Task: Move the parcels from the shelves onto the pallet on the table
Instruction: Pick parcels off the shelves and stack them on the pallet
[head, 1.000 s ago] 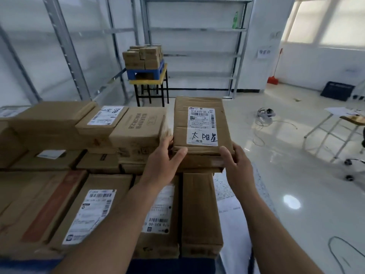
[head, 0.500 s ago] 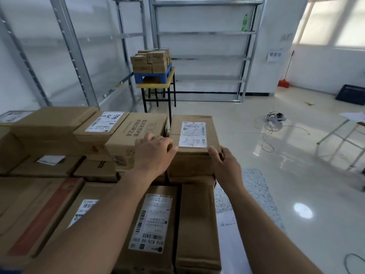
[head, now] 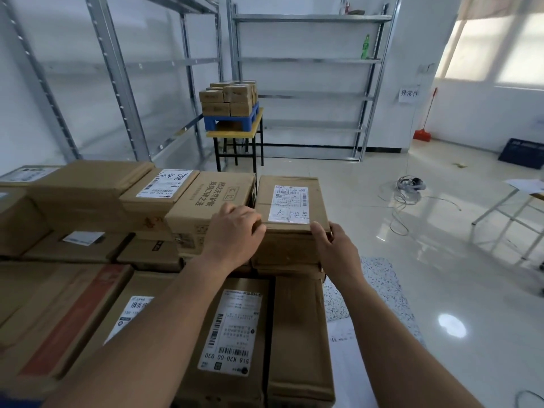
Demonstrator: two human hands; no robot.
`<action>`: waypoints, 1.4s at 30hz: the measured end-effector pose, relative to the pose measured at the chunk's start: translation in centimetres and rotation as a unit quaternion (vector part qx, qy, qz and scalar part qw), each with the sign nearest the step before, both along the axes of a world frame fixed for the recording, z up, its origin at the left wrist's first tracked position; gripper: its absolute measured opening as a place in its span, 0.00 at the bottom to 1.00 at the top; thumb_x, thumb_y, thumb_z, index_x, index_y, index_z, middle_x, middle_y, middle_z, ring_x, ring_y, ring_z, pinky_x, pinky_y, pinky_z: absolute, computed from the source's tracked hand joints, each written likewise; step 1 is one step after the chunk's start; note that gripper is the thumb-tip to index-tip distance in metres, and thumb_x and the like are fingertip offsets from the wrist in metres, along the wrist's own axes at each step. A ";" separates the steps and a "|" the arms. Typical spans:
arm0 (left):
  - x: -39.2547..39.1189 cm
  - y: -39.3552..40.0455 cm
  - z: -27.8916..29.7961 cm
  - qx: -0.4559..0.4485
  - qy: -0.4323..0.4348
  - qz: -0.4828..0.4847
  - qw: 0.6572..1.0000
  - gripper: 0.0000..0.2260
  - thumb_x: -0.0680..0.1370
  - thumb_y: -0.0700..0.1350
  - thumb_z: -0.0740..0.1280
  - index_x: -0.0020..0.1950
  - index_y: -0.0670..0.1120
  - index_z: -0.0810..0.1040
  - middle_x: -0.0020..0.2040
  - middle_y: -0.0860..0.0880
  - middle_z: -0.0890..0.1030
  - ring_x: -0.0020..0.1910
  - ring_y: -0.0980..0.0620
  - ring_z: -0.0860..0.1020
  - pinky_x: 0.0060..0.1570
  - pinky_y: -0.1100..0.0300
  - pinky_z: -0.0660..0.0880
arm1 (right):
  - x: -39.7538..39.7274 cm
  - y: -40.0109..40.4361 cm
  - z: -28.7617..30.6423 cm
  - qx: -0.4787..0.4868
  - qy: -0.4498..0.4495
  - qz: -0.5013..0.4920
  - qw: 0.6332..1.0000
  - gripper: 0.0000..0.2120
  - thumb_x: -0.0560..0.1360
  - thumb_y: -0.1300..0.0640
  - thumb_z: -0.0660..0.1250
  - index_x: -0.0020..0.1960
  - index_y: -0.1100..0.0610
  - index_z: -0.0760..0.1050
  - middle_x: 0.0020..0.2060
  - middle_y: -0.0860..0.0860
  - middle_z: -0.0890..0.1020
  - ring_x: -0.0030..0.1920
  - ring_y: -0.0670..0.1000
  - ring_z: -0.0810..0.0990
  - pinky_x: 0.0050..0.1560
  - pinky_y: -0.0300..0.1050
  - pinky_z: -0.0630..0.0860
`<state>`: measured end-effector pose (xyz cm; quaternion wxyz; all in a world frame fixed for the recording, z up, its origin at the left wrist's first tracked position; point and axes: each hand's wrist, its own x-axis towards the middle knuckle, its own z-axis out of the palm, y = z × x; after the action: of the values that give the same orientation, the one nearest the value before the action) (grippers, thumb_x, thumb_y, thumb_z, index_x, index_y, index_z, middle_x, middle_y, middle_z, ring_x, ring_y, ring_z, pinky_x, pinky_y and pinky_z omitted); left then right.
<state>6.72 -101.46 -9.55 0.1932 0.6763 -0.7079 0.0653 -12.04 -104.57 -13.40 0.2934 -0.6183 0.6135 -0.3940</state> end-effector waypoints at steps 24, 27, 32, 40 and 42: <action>4.4 17.1 -4.9 -0.084 0.195 0.153 0.965 0.20 0.79 0.58 0.59 0.67 0.51 0.72 0.62 0.55 0.74 0.62 0.56 0.69 0.58 0.61 0.64 | 10.5 12.5 -2.8 -0.293 0.134 0.172 0.931 0.17 0.74 0.46 0.58 0.53 0.54 0.78 0.50 0.51 0.78 0.50 0.51 0.77 0.48 0.45 0.74; 6.3 19.7 -5.3 -0.100 0.198 0.178 0.959 0.21 0.78 0.58 0.59 0.67 0.50 0.73 0.62 0.49 0.76 0.61 0.48 0.73 0.59 0.53 0.70 | 12.7 14.2 -2.4 -0.291 0.131 0.205 0.925 0.13 0.75 0.47 0.62 0.54 0.53 0.77 0.53 0.50 0.77 0.53 0.50 0.75 0.52 0.45 0.73; 9.5 25.8 -5.1 -0.139 0.176 0.204 0.953 0.21 0.77 0.56 0.57 0.66 0.47 0.74 0.58 0.49 0.78 0.57 0.49 0.75 0.58 0.52 0.72 | 17.5 18.2 -2.2 -0.321 0.102 0.244 0.909 0.16 0.74 0.47 0.61 0.50 0.57 0.80 0.47 0.53 0.80 0.48 0.54 0.78 0.46 0.49 0.76; 14.8 39.2 -5.5 -0.153 0.150 0.315 0.924 0.24 0.76 0.57 0.57 0.63 0.44 0.76 0.56 0.44 0.80 0.55 0.42 0.77 0.55 0.48 0.72 | 25.4 29.4 -2.1 -0.373 0.062 0.346 0.859 0.16 0.77 0.48 0.58 0.46 0.59 0.78 0.43 0.54 0.78 0.45 0.55 0.76 0.44 0.52 0.75; 15.9 42.6 -5.6 -0.167 0.137 0.331 0.919 0.23 0.76 0.56 0.58 0.63 0.44 0.76 0.55 0.43 0.81 0.54 0.42 0.77 0.55 0.51 0.71 | 26.9 32.7 -2.0 -0.382 0.045 0.353 0.853 0.15 0.75 0.49 0.61 0.48 0.59 0.79 0.43 0.55 0.79 0.45 0.55 0.77 0.45 0.50 0.75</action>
<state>22.61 -58.83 -15.18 0.3654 0.8323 -0.3891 0.1498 14.85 -71.84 -15.43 0.1254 -0.8736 0.1678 -0.4393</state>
